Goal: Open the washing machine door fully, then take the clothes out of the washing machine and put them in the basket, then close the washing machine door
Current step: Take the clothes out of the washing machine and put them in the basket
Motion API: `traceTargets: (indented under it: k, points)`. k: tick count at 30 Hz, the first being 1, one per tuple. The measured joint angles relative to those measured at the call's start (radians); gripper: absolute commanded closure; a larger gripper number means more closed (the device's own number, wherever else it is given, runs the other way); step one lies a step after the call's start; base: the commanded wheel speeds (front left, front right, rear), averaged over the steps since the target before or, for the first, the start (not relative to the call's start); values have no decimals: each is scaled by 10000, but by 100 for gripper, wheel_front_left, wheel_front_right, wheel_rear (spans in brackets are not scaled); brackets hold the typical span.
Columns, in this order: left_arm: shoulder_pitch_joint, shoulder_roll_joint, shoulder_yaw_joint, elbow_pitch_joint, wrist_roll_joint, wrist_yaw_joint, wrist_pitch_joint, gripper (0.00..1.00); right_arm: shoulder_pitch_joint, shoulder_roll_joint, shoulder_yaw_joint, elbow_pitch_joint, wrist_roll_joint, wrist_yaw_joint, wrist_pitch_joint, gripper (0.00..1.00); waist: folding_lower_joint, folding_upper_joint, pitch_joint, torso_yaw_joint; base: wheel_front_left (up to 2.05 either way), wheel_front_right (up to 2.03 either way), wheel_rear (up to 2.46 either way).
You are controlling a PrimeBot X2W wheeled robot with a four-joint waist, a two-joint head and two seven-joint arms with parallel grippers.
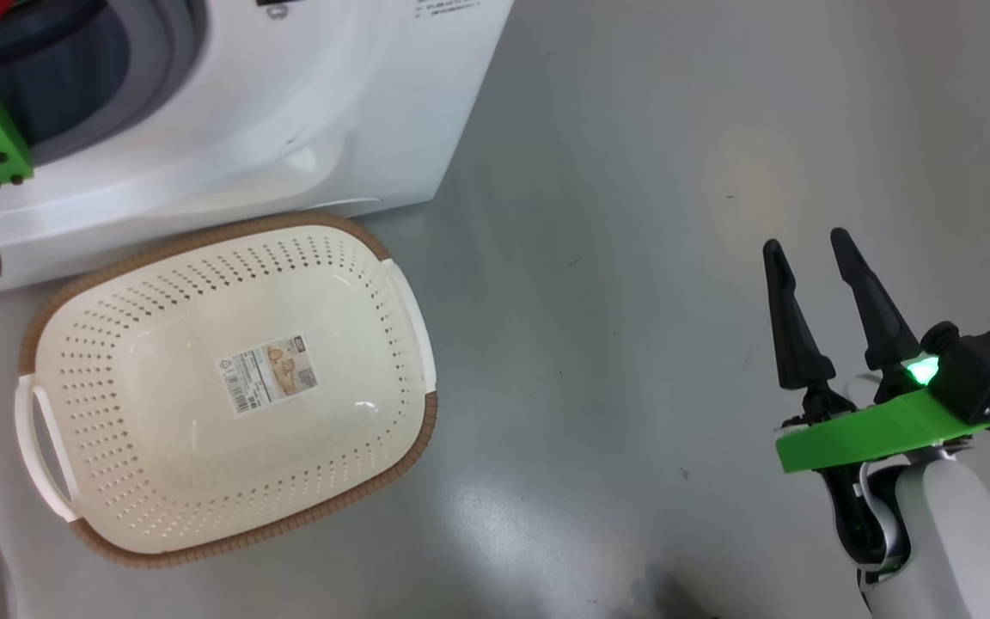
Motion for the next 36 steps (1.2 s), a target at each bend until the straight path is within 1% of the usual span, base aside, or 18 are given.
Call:
traceTargets:
  k: [1, 2, 3, 4, 6, 12, 16, 21, 29, 33, 34, 36]
  points:
    - [0, -4, -4, 17, 0, 2, 40, 0, -50, 6, 10, 4, 2, 0, 0, 0, 1, 0, 16, -18, 0, 0, 0]
    - [0, -12, -13, 27, 0, 4, 84, 21, -114, 12, 13, 2, 8, 0, -2, 0, 1, 0, 28, -29, 0, 0, 0]
    - [0, -12, -31, 38, 0, 4, 134, 51, -165, 17, 13, 0, 8, 0, 0, 0, 1, 1, 36, -36, 0, 0, 0]
    - [0, -8, -38, 52, -2, 4, 146, 63, -175, 21, 13, -4, 8, 0, 0, 0, 1, 0, 39, -40, 0, 0, 0]
    - [0, -6, -59, 75, -2, 4, 155, 100, -174, 35, 10, 4, 8, 0, 0, 0, 1, 0, 23, -37, 0, 0, 0]
    - [0, -12, -105, 88, -69, -12, 115, 100, -174, 42, -61, -8, 8, 0, 0, 0, 0, 1, -10, 24, 0, 0, 0]
    - [1, -63, -174, 90, -136, -40, -211, 100, -174, 42, -186, -13, 6, 0, -2, 0, 0, 0, -40, 136, 0, 0, 0]
    - [145, -192, -157, -385, -314, -192, -477, 100, -174, 42, -219, -10, 4, 0, -2, 0, 1, 1, -165, 314, 0, 0, 0]
    - [1856, -654, 132, -3494, -474, -368, -487, 100, -153, -54, -215, 6, -10, 0, 0, 0, 0, 0, -569, 579, 0, 0, 0]
    - [2891, -1076, 290, -4859, -472, -385, -487, 100, -77, -117, -226, 15, -23, 0, -2, 0, 1, 0, -845, 734, 0, 0, 0]
    - [3152, -1152, 311, -5139, -468, -466, -487, 100, -59, -130, -228, 15, -23, 0, 0, 0, 1, 0, -919, 775, 0, 0, 0]
    - [3597, -1325, 393, -5716, -447, -487, -487, 100, -38, -165, -234, 15, -23, 0, 0, 0, 1, 0, -1046, 862, 0, 0, 0]
